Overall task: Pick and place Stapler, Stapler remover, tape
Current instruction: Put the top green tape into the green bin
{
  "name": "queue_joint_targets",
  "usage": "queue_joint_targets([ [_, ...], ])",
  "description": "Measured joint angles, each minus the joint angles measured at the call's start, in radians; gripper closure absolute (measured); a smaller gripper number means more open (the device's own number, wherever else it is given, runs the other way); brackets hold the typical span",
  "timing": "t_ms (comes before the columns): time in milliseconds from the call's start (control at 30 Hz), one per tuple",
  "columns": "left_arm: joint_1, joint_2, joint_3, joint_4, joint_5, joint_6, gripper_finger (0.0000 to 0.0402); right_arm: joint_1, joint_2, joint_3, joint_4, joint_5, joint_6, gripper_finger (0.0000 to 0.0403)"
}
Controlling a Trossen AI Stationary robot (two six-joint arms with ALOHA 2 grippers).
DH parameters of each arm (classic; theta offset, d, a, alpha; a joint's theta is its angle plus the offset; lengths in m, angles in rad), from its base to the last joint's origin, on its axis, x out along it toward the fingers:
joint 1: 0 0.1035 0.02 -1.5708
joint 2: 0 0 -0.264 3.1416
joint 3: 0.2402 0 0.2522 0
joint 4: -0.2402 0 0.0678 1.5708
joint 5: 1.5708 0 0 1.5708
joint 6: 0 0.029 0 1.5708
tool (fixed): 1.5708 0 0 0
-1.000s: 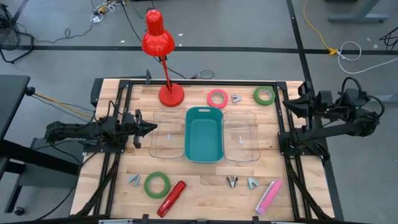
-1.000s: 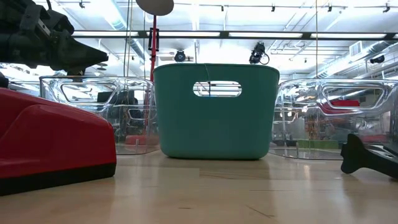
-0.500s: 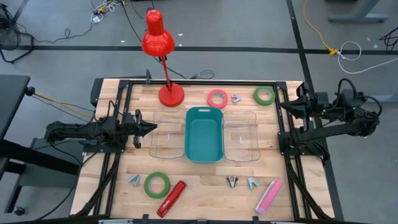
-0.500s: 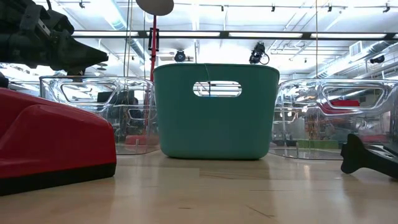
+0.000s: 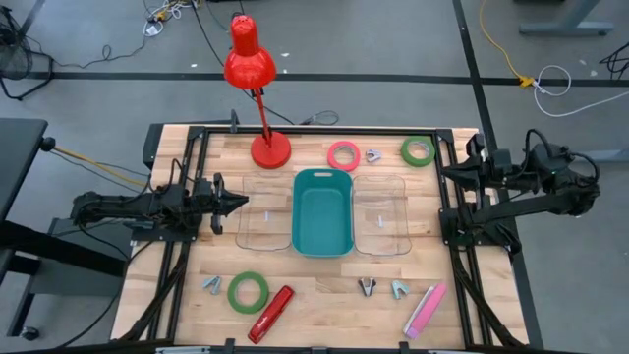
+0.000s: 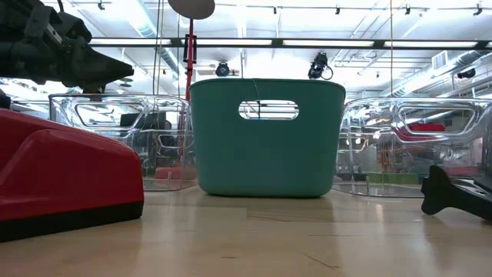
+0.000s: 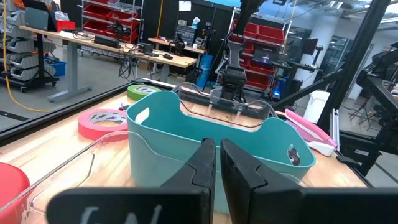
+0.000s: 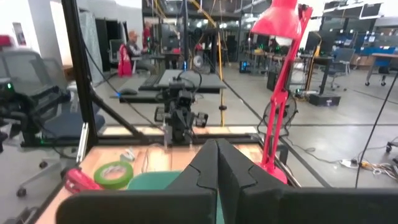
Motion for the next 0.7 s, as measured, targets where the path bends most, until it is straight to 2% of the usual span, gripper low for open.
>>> queue_joint_targets([
  [333,0.000,0.000,0.000,0.000,0.000,0.000,0.0374,0.000,0.000,0.000,-0.014,0.000,-0.004,0.0401],
  [700,0.000,0.000,0.000,0.000,0.000,0.000,0.0374,-0.018,0.028,0.000,-0.014,0.001,-0.100,0.0401],
])
